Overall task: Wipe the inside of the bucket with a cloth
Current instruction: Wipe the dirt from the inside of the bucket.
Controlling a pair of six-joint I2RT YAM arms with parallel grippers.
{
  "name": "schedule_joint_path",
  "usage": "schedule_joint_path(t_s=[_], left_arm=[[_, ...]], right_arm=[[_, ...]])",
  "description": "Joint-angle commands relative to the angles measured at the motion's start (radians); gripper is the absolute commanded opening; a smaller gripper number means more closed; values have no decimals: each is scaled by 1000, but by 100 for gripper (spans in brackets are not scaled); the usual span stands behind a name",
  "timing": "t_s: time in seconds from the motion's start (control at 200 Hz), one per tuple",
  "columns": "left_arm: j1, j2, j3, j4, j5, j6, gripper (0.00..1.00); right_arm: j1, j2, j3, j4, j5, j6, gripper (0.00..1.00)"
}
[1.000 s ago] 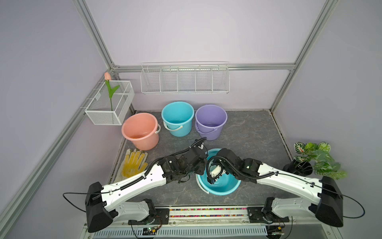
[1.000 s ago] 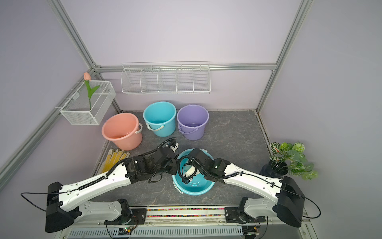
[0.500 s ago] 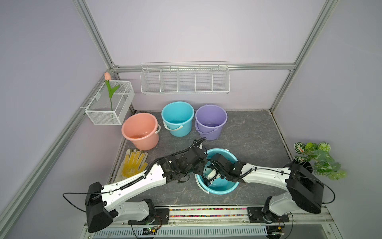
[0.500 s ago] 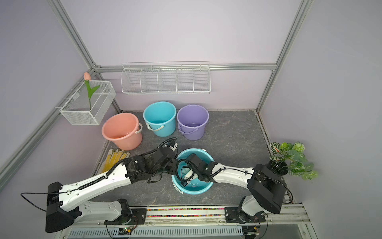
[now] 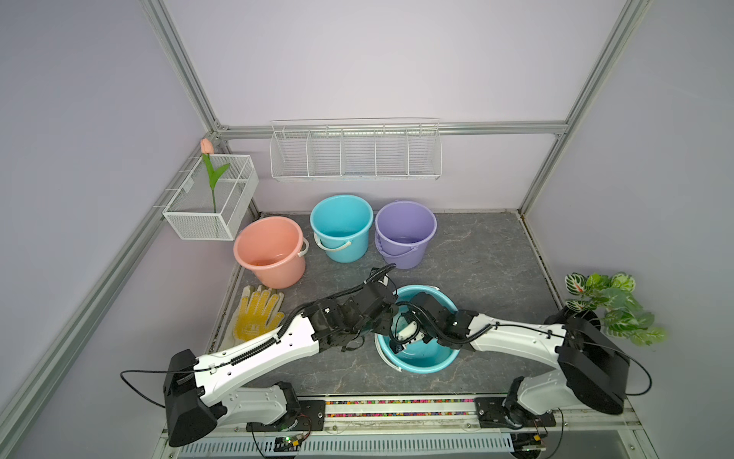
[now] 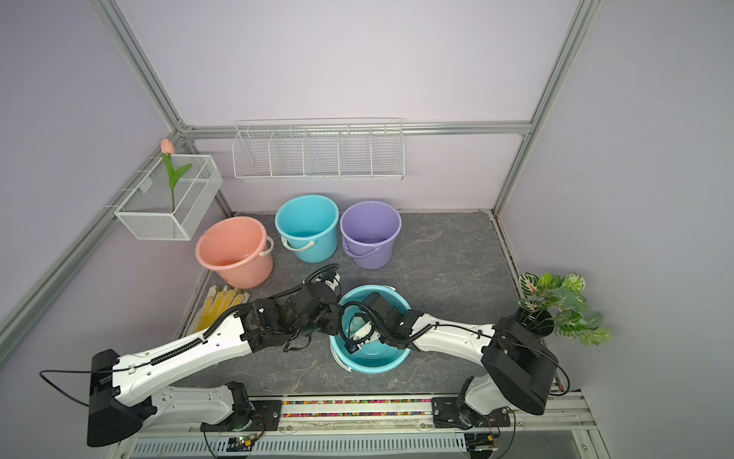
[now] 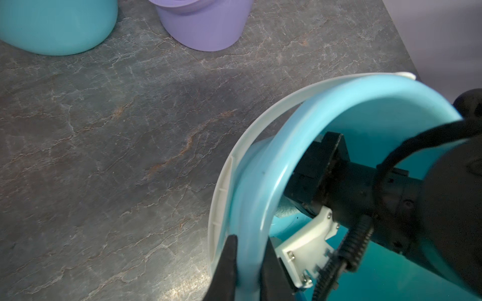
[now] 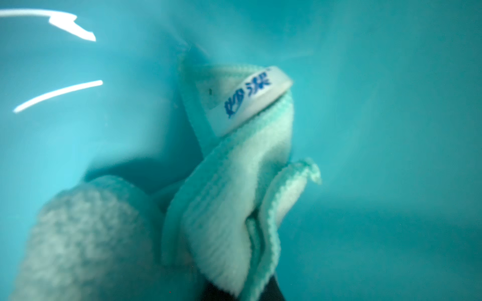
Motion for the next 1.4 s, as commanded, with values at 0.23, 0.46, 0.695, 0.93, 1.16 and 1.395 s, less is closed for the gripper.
schedule_joint_path(t_s=[0.23, 0.46, 0.695, 0.93, 1.16, 1.395], left_arm=[[-10, -6, 8, 45, 5, 22, 0], [-9, -6, 5, 47, -1, 19, 0], [-9, -9, 0, 53, -21, 22, 0], [-9, 2, 5, 63, -22, 36, 0], [-8, 3, 3, 64, -23, 50, 0], [-6, 8, 7, 77, -16, 51, 0]], right_arm=[[-7, -281, 55, -277, -27, 118, 7], [-1, -417, 132, -439, -22, 345, 7], [46, -429, 282, -667, -16, 835, 9], [94, -402, 381, -879, 22, 1295, 8], [94, -343, 421, -1022, -10, 1487, 7], [94, -207, 415, -1015, -65, 1563, 7]])
